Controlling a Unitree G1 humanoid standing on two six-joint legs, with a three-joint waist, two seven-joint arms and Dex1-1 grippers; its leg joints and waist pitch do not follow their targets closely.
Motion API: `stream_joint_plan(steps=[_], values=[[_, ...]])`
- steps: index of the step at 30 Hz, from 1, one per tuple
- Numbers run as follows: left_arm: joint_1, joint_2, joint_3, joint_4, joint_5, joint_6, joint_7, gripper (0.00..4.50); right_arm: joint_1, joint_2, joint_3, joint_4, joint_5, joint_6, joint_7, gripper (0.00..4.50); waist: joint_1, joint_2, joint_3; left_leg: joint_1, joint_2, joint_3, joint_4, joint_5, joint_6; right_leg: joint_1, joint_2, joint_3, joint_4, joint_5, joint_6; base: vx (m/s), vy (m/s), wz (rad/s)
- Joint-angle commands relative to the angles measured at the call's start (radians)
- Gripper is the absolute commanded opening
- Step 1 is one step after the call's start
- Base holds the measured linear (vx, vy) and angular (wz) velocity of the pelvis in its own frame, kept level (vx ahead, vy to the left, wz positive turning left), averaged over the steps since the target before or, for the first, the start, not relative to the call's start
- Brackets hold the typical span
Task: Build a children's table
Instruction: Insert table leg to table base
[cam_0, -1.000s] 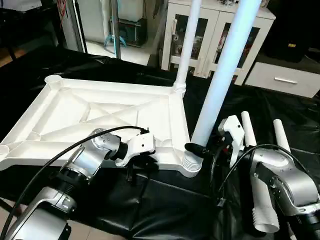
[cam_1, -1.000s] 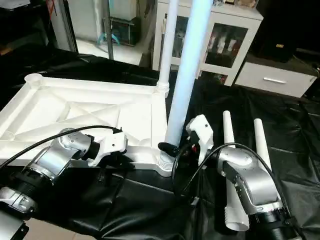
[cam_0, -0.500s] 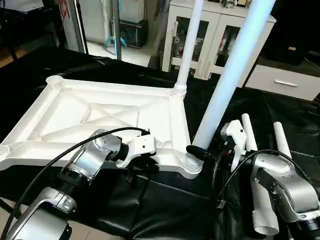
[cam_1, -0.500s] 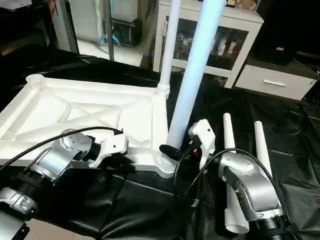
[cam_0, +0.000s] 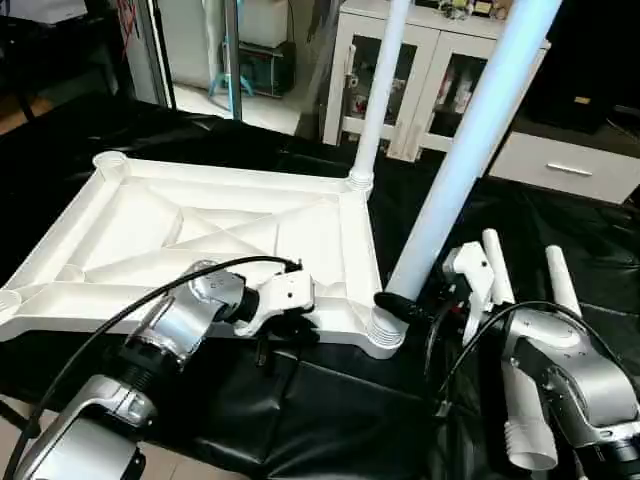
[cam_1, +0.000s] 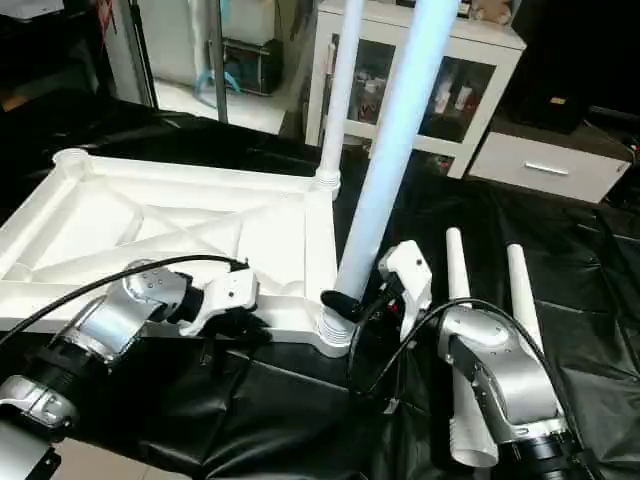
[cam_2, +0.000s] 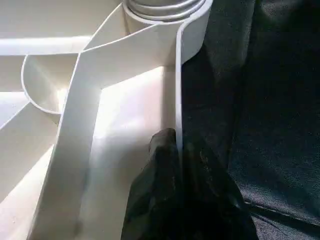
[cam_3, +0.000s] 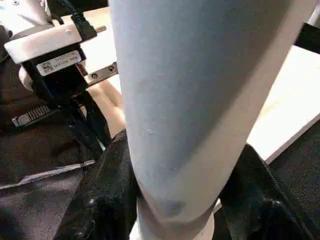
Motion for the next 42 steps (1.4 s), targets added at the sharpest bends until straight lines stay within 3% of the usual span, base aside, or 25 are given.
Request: stream_joint_plan(steps=[1,7,9,13,15,18,19,21,24,26,27,29,32,35,37,42], values=[[0.013,0.004,0.009,0.023,-0.01,-0.008,0.01,0.0,0.072,-0.014,0.033,0.167,-0.082,0.069,-0.059,1.84,-0.004,0.011,-0.002,-0.009,0.074,-0.038,-0.105,-0.364,-0.013,0.005,-0.102,0.055,-0.093,-0.487,-0.105,0.0,0.0,0.0],[0.006,-0.01,0.032,0.027,-0.018,0.021,0.047,0.0,0.052,0.025,0.004,0.182,-0.087,0.038,-0.122,1.84,-0.003,0.013,-0.002,-0.009,0.074,-0.038,-0.106,-0.362,-0.015,0.005,-0.103,0.056,-0.093,-0.492,-0.106,0.0,0.0,0.0],[-0.003,-0.026,0.046,0.031,-0.017,0.062,0.086,0.0,0.033,0.055,-0.016,0.219,-0.105,0.026,-0.194,1.84,-0.009,0.013,-0.002,-0.009,0.072,-0.038,-0.106,-0.371,-0.025,0.001,-0.101,0.054,-0.093,-0.495,-0.11,0.0,0.0,0.0],[-0.016,-0.063,0.077,0.004,-0.04,0.174,0.133,0.0,-0.025,0.126,-0.052,0.33,-0.151,0.009,-0.37,1.84,-0.029,0.014,-0.005,-0.018,0.07,-0.043,-0.107,-0.344,-0.037,0.01,-0.101,0.052,-0.086,-0.463,-0.121,0.0,0.0,0.0],[-0.019,-0.072,0.082,-0.011,-0.044,0.204,0.14,0.0,-0.043,0.144,-0.058,0.36,-0.163,0.004,-0.416,1.84,-0.037,0.015,-0.006,-0.019,0.067,-0.041,-0.104,-0.334,-0.041,0.008,-0.101,0.051,-0.086,-0.451,-0.133,0.0,0.0,0.0],[-0.044,-0.113,0.094,-0.048,-0.034,0.297,0.206,0.0,-0.129,0.215,-0.079,0.488,-0.197,-0.006,-0.588,1.84,-0.047,0.014,-0.006,-0.021,0.066,-0.038,-0.102,-0.316,-0.036,0.008,-0.101,0.054,-0.084,-0.43,-0.148,0.0,0.0,0.0],[-0.054,-0.131,0.097,-0.055,-0.028,0.327,0.235,0.0,-0.16,0.236,-0.086,0.538,-0.205,-0.014,-0.643,1.84,-0.055,0.014,-0.01,-0.029,0.065,-0.042,-0.103,-0.286,-0.042,0.016,-0.101,0.051,-0.078,-0.405,-0.154,0.0,0.0,0.0],[-0.066,-0.159,0.104,-0.064,-0.022,0.371,0.28,0.0,-0.196,0.259,-0.092,0.597,-0.217,-0.031,-0.711,1.84,-0.06,0.018,-0.012,-0.027,0.065,-0.039,-0.101,-0.263,-0.051,0.015,-0.098,0.049,-0.074,-0.343,-0.167,0.0,0.0,0.0],[-0.1,-0.252,0.139,-0.074,0.003,0.494,0.444,0.0,-0.274,0.317,-0.105,0.732,-0.241,-0.089,-0.867,1.84,-0.061,0.012,-0.016,-0.02,0.063,-0.03,-0.093,-0.221,-0.047,0.015,-0.093,0.05,-0.067,-0.246,-0.198,0.0,0.0,0.0],[-0.121,-0.308,0.146,-0.032,0.041,0.489,0.574,0.0,-0.313,0.354,-0.103,0.805,-0.256,-0.126,-0.952,1.84,-0.056,0.003,-0.023,-0.017,0.059,-0.02,-0.084,-0.136,-0.031,0.022,-0.089,0.049,-0.057,-0.116,-0.22,0.0,0.0,0.0],[-0.122,-0.312,0.147,-0.027,0.042,0.487,0.583,0.0,-0.315,0.356,-0.101,0.809,-0.258,-0.13,-0.957,1.84,-0.054,0.005,-0.023,-0.018,0.058,-0.021,-0.082,-0.114,-0.028,0.022,-0.089,0.048,-0.052,-0.082,-0.228,0.0,0.0,0.0],[-0.129,-0.333,0.157,-0.004,0.048,0.475,0.637,0.0,-0.329,0.366,-0.09,0.83,-0.272,-0.147,-0.981,1.84,-0.044,-0.001,-0.022,-0.017,0.055,-0.018,-0.08,-0.06,0.001,0.03,-0.085,0.046,-0.045,0.007,-0.233,0.0,0.0,0.0],[-0.143,-0.359,0.183,0.018,0.04,0.478,0.718,0.0,-0.37,0.39,-0.111,0.904,-0.259,-0.189,-1.039,1.84,-0.039,-0.01,-0.021,-0.017,0.054,-0.015,-0.08,-0.086,0.023,0.031,-0.089,0.047,-0.049,-0.042,-0.229,0.0,0.0,0.0],[-0.143,-0.363,0.191,-0.003,0.036,0.513,0.727,0.0,-0.408,0.4,-0.124,0.966,-0.252,-0.225,-1.068,1.84,-0.042,-0.005,-0.017,-0.017,0.059,-0.019,-0.088,-0.171,0.004,0.023,-0.091,0.046,-0.061,-0.186,-0.207,0.0,0.0,0.0],[-0.141,-0.363,0.19,-0.007,0.037,0.521,0.728,0.0,-0.415,0.402,-0.128,0.983,-0.255,-0.237,-1.074,1.84,-0.041,-0.003,-0.017,-0.016,0.059,-0.02,-0.089,-0.181,-0.002,0.021,-0.088,0.046,-0.061,-0.189,-0.189,0.0,0.0,0.0],[-0.134,-0.354,0.181,-0.008,0.034,0.528,0.724,0.0,-0.434,0.402,-0.142,1.018,-0.251,-0.26,-1.078,1.84,-0.044,-0.004,-0.017,-0.019,0.057,-0.02,-0.088,-0.162,0.002,0.023,-0.087,0.045,-0.057,-0.141,-0.191,0.0,0.0,0.0]])
